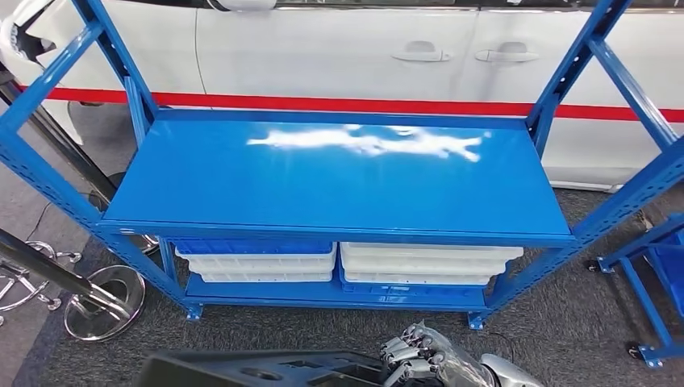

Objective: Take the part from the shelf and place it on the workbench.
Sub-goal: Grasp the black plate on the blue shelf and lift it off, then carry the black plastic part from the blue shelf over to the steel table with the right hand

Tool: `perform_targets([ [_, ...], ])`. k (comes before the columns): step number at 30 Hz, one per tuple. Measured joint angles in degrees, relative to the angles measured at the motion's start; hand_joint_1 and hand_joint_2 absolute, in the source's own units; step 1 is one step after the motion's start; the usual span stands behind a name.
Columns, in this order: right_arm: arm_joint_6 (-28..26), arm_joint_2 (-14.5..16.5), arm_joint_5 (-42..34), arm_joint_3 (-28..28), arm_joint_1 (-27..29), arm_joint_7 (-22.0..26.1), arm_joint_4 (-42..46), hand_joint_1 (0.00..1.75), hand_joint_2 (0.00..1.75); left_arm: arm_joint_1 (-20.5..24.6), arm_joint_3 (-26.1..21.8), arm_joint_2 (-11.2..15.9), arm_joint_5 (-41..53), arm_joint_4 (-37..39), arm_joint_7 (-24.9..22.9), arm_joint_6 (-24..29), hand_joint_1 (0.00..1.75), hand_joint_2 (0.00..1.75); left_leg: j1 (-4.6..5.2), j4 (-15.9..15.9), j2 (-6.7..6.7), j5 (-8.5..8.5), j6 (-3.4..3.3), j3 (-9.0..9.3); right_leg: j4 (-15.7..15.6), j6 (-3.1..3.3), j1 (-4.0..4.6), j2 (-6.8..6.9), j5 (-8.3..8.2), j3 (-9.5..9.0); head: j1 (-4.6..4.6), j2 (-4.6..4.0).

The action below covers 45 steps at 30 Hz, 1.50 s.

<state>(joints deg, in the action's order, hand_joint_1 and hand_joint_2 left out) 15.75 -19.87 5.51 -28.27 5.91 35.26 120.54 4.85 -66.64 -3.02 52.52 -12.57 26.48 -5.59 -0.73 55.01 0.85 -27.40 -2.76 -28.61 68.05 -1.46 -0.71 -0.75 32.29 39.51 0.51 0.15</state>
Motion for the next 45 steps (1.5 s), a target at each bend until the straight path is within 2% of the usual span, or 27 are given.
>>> perform_targets([
  [1,0.0,-0.2,-0.1,-0.2,-0.1,-0.1,0.0,1.75,1.75,-0.1,0.0,0.0,0.1,0.0,-0.1,0.1,0.00,1.75,0.02,0.1,0.58,0.52,0.04,-0.82,3.3,-0.31,-0.18,0.13,1.29,0.55,0.00,0.00],
  [2,0.0,-0.3,-0.1,-0.3,-0.1,-0.2,0.0,1.75,1.75,-0.2,0.0,-0.1,0.2,0.0,-0.2,0.3,0.00,1.75,0.02,0.4,1.05,1.02,0.16,-1.70,5.4,-0.61,-0.37,0.23,1.16,0.49,0.01,0.00],
  [3,-0.1,-0.4,-0.2,-0.5,-0.2,-0.3,0.0,1.75,1.75,-0.2,0.0,-0.1,0.2,0.0,-0.3,0.5,0.00,1.75,-0.02,0.7,1.42,1.46,0.35,-2.61,5.9,-0.86,-0.57,0.34,-0.19,-0.40,0.00,0.00],
  [5,-0.3,-0.6,-0.2,-0.7,-0.2,-0.3,0.0,1.75,1.75,-0.2,0.0,-0.1,0.3,0.0,-0.6,0.9,0.00,1.75,-0.12,1.7,1.82,2.09,0.90,-4.38,0.7,-1.09,-0.97,0.65,-3.15,-5.23,0.01,0.01],
  [7,-0.6,-0.7,-0.1,-0.9,-0.4,-0.3,0.2,1.75,1.75,-0.1,0.0,-0.1,0.3,0.0,-0.7,1.1,0.00,1.75,-0.08,2.8,2.02,2.55,1.55,-5.63,-7.1,-0.79,-0.86,0.90,-2.41,-10.86,0.01,0.01],
  [9,-0.8,-0.8,0.0,-1.0,-0.6,-0.3,0.4,1.75,1.75,-0.1,0.0,-0.1,0.4,0.0,-0.8,1.2,0.00,1.75,0.00,3.2,2.07,3.24,2.27,-6.07,-10.5,-0.10,-0.41,0.97,-0.96,-12.78,0.02,0.01],
  [11,-1.0,-0.9,0.0,-1.2,-0.7,-0.3,0.5,1.75,1.75,-0.2,0.0,0.0,0.4,0.0,-0.8,1.3,0.00,1.75,-0.14,3.3,1.80,3.53,3.06,-6.33,-10.7,0.96,-0.40,1.13,-1.69,-12.15,0.02,0.01],
  [12,-1.0,-0.9,0.0,-1.3,-0.8,-0.3,0.5,1.75,1.75,-0.3,0.0,0.0,0.5,0.0,-0.9,1.4,0.00,1.75,-0.25,4.0,1.37,2.48,3.42,-6.72,-10.8,1.59,-0.46,1.23,-2.26,-11.67,0.02,0.01],
  [14,-1.1,-0.9,0.0,-1.6,-0.9,-0.4,0.5,1.75,1.75,-0.5,0.0,0.2,0.5,0.0,-0.9,1.4,0.00,1.75,-0.42,8.6,0.22,-2.52,3.91,-8.36,-10.9,2.58,-0.49,1.43,-3.53,-10.36,0.02,0.01],
  [16,-1.1,-0.9,0.0,-1.7,-1.0,-0.5,0.5,1.75,1.75,-0.5,0.0,0.4,0.6,0.0,-0.9,1.4,0.00,1.75,-0.42,15.8,-0.32,-7.22,4.11,-10.21,-10.7,2.99,-0.16,1.37,-4.80,-8.60,0.02,0.01],
  [17,-1.1,-0.9,0.0,-1.8,-1.0,-0.5,0.5,1.75,1.75,-0.5,0.0,0.4,0.6,0.0,-0.9,1.4,0.00,1.75,-0.41,18.4,-0.39,-7.79,4.10,-10.45,-10.5,3.04,0.01,1.32,-5.41,-7.64,0.02,0.01],
  [18,-1.1,-0.9,0.0,-1.8,-1.0,-0.5,0.5,1.75,1.75,-0.5,0.0,0.5,0.6,0.0,-0.9,1.4,0.00,1.75,-0.40,19.3,-0.40,-7.03,3.99,-9.86,-10.3,3.02,0.16,1.27,-5.97,-6.67,0.02,0.01],
  [20,-1.1,-0.9,0.1,-1.8,-1.0,-0.5,0.5,1.75,1.75,-0.5,0.0,0.5,0.7,0.0,-0.9,1.4,0.00,1.75,-0.30,15.2,-0.48,-3.78,3.41,-5.80,-9.7,2.90,0.37,1.16,-6.89,-4.90,0.02,0.01],
  [22,-1.1,-0.9,0.1,-1.9,-1.1,-0.5,0.5,1.75,1.75,-0.4,0.0,0.7,0.7,0.0,-0.9,1.4,0.00,1.75,-0.03,6.9,-0.70,-3.12,2.62,-0.02,-9.1,2.56,0.56,1.09,-7.68,-3.69,0.02,0.01],
  [23,-1.1,-0.9,0.1,-1.9,-1.1,-0.6,0.5,1.75,1.75,-0.4,0.0,0.8,0.7,0.0,-0.9,1.4,0.00,1.75,0.16,3.8,-0.80,-3.52,2.32,1.84,-9.0,2.28,0.58,1.08,-8.12,-3.39,0.02,0.01],
  [24,-1.1,-0.9,0.1,-1.9,-1.3,-0.6,0.5,1.75,1.75,-0.4,0.0,0.9,0.7,0.0,-0.8,1.4,0.00,1.75,0.34,2.0,-0.85,-4.04,2.11,2.73,-9.0,1.95,0.54,1.09,-8.58,-3.20,0.01,0.01],
  [26,-1.0,-0.9,0.1,-2.0,-1.5,-0.8,0.5,1.75,1.75,-0.5,0.0,0.9,0.7,0.0,-0.8,1.4,0.00,1.75,0.48,1.2,-0.78,-3.35,1.63,2.42,-9.3,1.22,0.41,1.04,-9.59,-3.03,0.02,0.01],
  [28,-1.0,-0.9,0.1,-2.2,-1.6,-1.0,0.5,1.75,1.75,-0.5,0.0,0.9,0.8,0.1,-0.8,1.2,0.00,1.75,0.28,0.8,-0.43,-1.86,0.85,1.44,-8.1,0.63,0.28,0.87,-7.69,-2.23,0.01,0.01],
  [31,-1.0,-1.0,0.0,-2.5,-1.7,-1.1,0.5,1.75,1.75,-0.4,0.0,0.8,0.9,0.1,-0.7,0.9,0.00,1.75,0.21,0.7,0.05,0.25,0.12,-1.07,0.5,0.10,0.04,0.76,0.52,0.08,-0.01,0.01],
  [32,-1.0,-1.0,0.1,-2.6,-1.7,-1.2,0.5,1.75,1.75,-0.4,0.0,0.8,0.9,0.1,-0.7,0.9,0.00,1.75,0.25,1.0,0.15,0.89,0.12,-2.03,3.7,-0.04,-0.02,0.77,1.81,0.43,0.00,0.01],
  [33,-1.1,-1.0,0.1,-2.7,-1.7,-1.2,0.5,1.75,1.75,-0.4,0.0,0.8,0.9,0.1,-0.7,0.8,0.00,1.75,0.28,1.2,0.23,1.51,0.19,-3.07,5.7,-0.13,-0.05,0.77,1.65,0.16,0.01,0.00],
  [35,-1.1,-1.0,0.1,-2.8,-1.7,-1.2,0.5,1.75,1.75,-0.4,0.0,0.7,0.9,0.1,-0.7,0.8,0.00,1.75,0.27,2.0,0.37,2.57,0.45,-5.24,4.9,-0.18,-0.10,0.80,-1.32,-2.67,0.02,0.00],
  [37,-1.3,-1.0,0.1,-2.9,-1.7,-1.2,0.5,1.75,1.75,-0.4,0.0,0.7,0.9,0.1,-0.6,0.8,0.00,1.75,0.33,3.0,0.42,3.37,0.88,-7.00,-2.6,0.11,-0.03,0.84,-2.37,-8.57,0.02,0.01],
  [39,-2.1,-1.0,0.4,-2.9,-1.5,-1.4,0.6,1.75,1.75,-0.4,0.0,0.7,0.9,0.1,-0.6,0.8,0.00,1.75,0.44,3.5,0.41,4.19,1.46,-7.78,-9.1,0.75,0.26,0.80,-0.86,-12.74,0.02,0.01],
  [42,-4.5,-1.0,1.9,-3.0,-0.9,-2.3,0.8,1.75,1.75,-0.5,0.0,0.7,0.9,0.1,-0.6,0.9,0.00,1.75,0.34,3.4,0.30,5.27,2.47,-7.95,-10.4,1.99,0.42,0.83,-1.16,-12.65,0.02,0.00],
  [43,-5.6,-1.0,2.7,-3.0,-0.6,-2.5,0.8,1.75,1.75,-0.5,0.0,0.7,0.9,0.1,-0.6,0.9,0.00,1.75,0.25,4.0,0.14,4.37,2.80,-8.32,-10.5,2.51,0.35,0.92,-1.78,-12.14,0.02,0.00],
  [45,-7.3,-1.0,3.6,-3.1,-0.2,-2.8,0.9,1.75,1.75,-0.7,0.0,0.7,0.9,0.1,-0.6,1.1,0.00,1.75,0.05,8.1,-0.21,-0.69,3.29,-9.87,-10.6,3.37,0.19,1.10,-3.21,-10.65,0.02,0.00],
])
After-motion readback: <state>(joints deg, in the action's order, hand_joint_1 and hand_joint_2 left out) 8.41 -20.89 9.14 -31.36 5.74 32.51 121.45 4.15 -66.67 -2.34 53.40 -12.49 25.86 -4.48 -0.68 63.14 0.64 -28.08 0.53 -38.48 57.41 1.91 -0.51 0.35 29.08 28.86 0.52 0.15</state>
